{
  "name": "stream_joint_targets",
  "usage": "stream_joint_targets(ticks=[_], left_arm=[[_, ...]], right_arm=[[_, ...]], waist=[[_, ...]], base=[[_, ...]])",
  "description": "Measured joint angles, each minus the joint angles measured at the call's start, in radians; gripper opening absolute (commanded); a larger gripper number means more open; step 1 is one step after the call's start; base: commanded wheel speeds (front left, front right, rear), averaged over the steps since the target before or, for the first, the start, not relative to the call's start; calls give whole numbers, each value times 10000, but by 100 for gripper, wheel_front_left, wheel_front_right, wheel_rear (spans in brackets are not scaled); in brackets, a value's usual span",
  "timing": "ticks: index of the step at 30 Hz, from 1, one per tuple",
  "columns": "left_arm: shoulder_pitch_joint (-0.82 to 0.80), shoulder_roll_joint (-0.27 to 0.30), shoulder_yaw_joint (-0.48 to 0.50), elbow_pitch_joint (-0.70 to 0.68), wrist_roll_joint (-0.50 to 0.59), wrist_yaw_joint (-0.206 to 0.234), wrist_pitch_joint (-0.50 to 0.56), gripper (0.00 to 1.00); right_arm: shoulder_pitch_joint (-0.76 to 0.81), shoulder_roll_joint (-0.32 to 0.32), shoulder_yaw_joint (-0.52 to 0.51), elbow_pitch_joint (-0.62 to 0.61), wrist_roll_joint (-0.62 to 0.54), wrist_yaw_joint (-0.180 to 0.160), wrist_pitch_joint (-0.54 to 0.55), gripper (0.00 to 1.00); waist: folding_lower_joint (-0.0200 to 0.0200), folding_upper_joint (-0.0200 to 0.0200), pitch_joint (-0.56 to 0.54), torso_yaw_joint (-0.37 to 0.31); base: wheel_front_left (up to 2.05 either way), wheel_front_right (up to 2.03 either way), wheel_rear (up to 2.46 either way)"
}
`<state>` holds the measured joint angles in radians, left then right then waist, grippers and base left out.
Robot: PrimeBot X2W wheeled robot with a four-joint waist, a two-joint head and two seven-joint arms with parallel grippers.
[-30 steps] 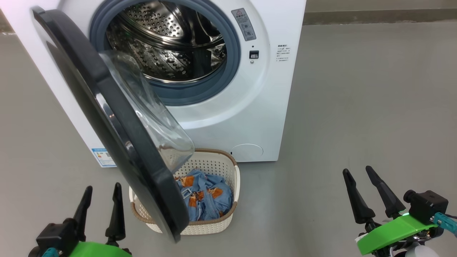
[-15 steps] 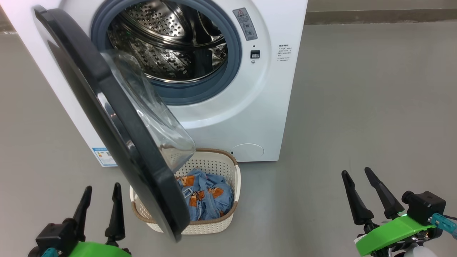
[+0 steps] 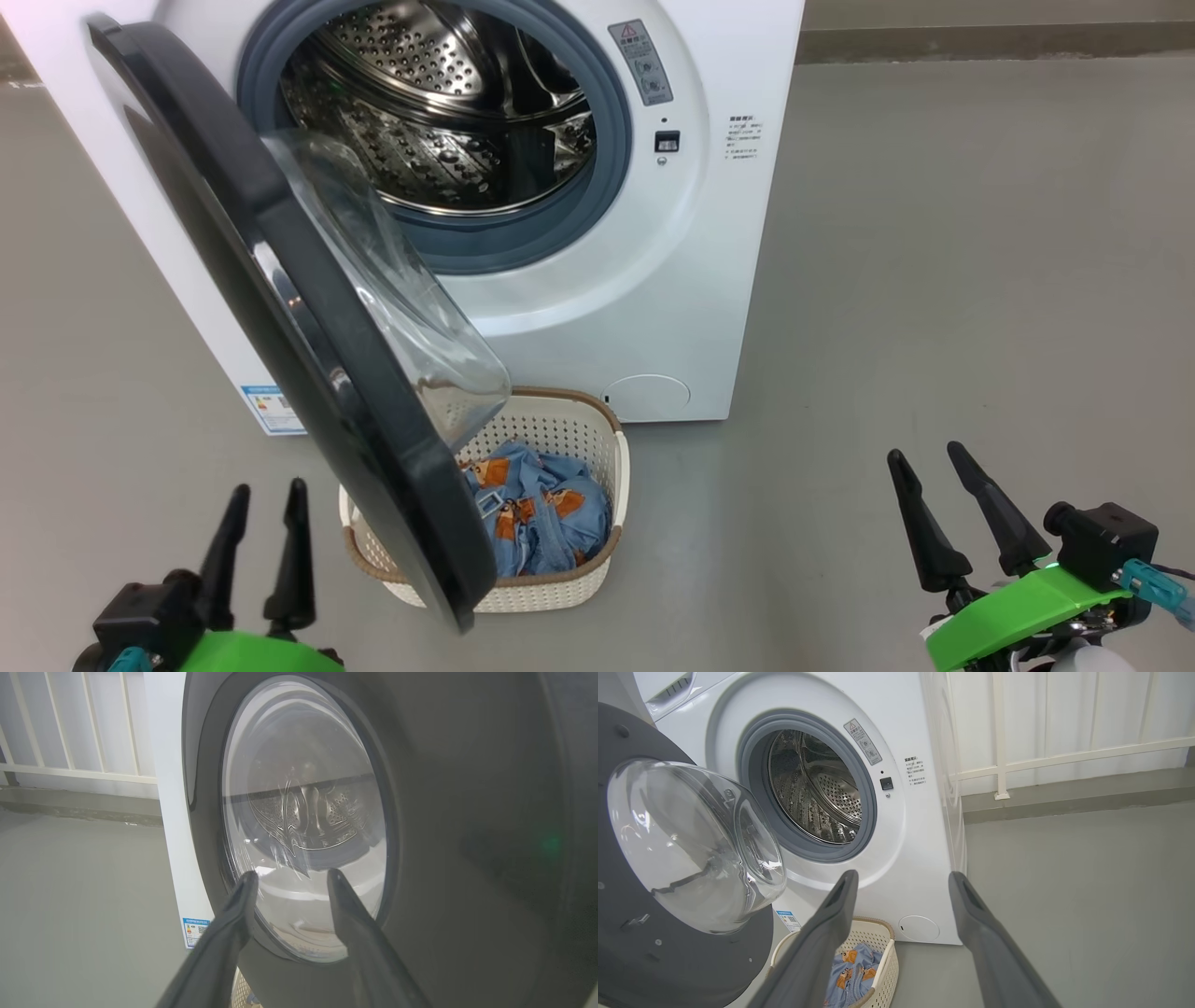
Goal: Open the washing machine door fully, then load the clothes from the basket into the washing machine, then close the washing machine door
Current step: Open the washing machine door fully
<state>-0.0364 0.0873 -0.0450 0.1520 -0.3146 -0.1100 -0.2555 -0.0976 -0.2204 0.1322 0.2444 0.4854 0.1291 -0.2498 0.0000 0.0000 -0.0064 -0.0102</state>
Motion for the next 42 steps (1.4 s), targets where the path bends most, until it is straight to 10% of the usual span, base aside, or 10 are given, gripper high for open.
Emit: stream_joint_targets(ticks=[1,2,27,42], left_arm=[[-1,0,-4,-21,-2,0,0,7],[-4,0,-12,-56,-2,0,0,0],[-781,13,-1386,-4711,552,261,731,0],[-363,-238,-3498,-3885,-301,132,1513,0]], right_arm=[[0,0,8,0,0,0,0,100],[0,0,15,0,0,0,0,100],[-2,165,171,40,4,0,0,100],[-81,213,332,44,100,0,0,100]], waist=[[0,0,4,5],[0,0,8,9],[0,0,-69,293],[0,0,7,-338]], base=[[0,0,0],[0,0,0],[0,0,0],[0,0,0]])
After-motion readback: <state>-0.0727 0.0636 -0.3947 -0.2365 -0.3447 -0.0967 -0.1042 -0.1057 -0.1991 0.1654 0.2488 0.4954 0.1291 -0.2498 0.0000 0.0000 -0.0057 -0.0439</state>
